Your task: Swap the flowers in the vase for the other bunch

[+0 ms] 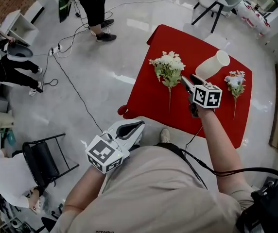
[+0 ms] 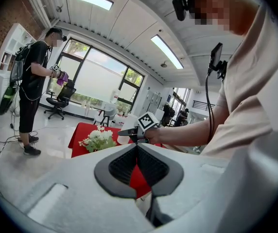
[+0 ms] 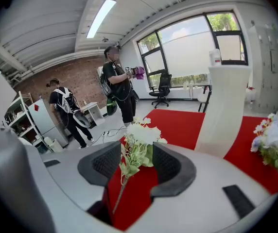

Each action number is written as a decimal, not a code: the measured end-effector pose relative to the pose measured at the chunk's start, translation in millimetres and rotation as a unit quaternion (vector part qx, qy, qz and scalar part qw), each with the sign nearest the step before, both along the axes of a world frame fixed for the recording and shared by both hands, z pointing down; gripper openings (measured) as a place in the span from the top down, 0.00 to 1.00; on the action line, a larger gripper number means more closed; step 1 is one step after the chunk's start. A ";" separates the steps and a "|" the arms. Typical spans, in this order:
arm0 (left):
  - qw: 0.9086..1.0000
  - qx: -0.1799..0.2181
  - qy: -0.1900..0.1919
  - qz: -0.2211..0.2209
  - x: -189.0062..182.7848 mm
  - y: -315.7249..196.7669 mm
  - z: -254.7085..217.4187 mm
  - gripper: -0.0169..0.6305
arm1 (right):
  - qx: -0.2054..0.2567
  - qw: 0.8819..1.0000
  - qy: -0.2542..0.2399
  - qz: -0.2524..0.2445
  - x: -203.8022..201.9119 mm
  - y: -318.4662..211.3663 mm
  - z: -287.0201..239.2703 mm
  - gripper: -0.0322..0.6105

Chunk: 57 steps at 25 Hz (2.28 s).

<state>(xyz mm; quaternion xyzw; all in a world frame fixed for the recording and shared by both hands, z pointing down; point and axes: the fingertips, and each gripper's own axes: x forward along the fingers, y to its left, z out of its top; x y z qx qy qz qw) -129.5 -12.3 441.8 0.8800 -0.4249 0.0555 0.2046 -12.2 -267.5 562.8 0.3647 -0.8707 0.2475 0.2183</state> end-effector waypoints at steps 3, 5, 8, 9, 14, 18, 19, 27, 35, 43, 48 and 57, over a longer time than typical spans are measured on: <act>1.000 0.003 0.002 0.011 5.5 -3.4 -1.7 0.96 | 0.035 0.999 0.015 -0.007 12.0 20.9 -20.6 0.63; 1.000 0.004 0.002 0.021 10.5 -5.4 -2.6 0.96 | 0.051 0.998 0.020 -0.013 19.4 37.5 -31.9 0.63; 0.999 0.006 -0.001 0.037 18.5 -9.7 -4.1 0.96 | 0.070 0.997 0.025 -0.016 30.6 58.6 -46.6 0.63; 0.999 0.007 -0.003 0.043 21.3 -11.6 -4.3 0.96 | 0.076 0.997 0.026 -0.014 34.8 63.5 -50.7 0.63; 0.997 0.005 -0.005 0.078 40.0 -20.1 -1.3 0.96 | 0.101 0.994 0.043 -0.005 57.1 81.7 -60.6 0.63; 0.995 -0.003 0.006 0.101 59.5 -28.7 -1.0 0.96 | 0.109 0.992 0.061 -0.004 80.6 91.5 -59.4 0.63; 0.994 -0.004 0.007 0.108 65.4 -30.2 -1.3 0.96 | 0.108 0.992 0.061 0.001 89.0 93.2 -59.6 0.63; 0.985 -0.012 0.004 0.175 118.2 -44.7 -0.9 0.96 | 0.101 0.990 0.060 0.078 178.3 94.4 -64.6 0.64; 0.977 -0.007 -0.006 0.211 172.8 -63.7 -11.4 0.96 | 0.078 0.983 0.048 0.160 284.2 73.5 -63.6 0.64; 0.979 -0.001 -0.016 0.205 204.2 -82.1 -19.9 0.96 | 0.052 0.982 0.035 0.181 351.4 28.1 -53.2 0.64; 0.984 0.001 -0.020 0.179 213.3 -94.1 -25.3 0.96 | 0.044 0.985 0.038 0.162 369.6 -9.0 -43.1 0.64; 0.992 0.003 -0.030 0.125 222.2 -103.8 -26.6 0.96 | 0.009 0.992 0.045 0.114 379.5 -68.0 -7.0 0.64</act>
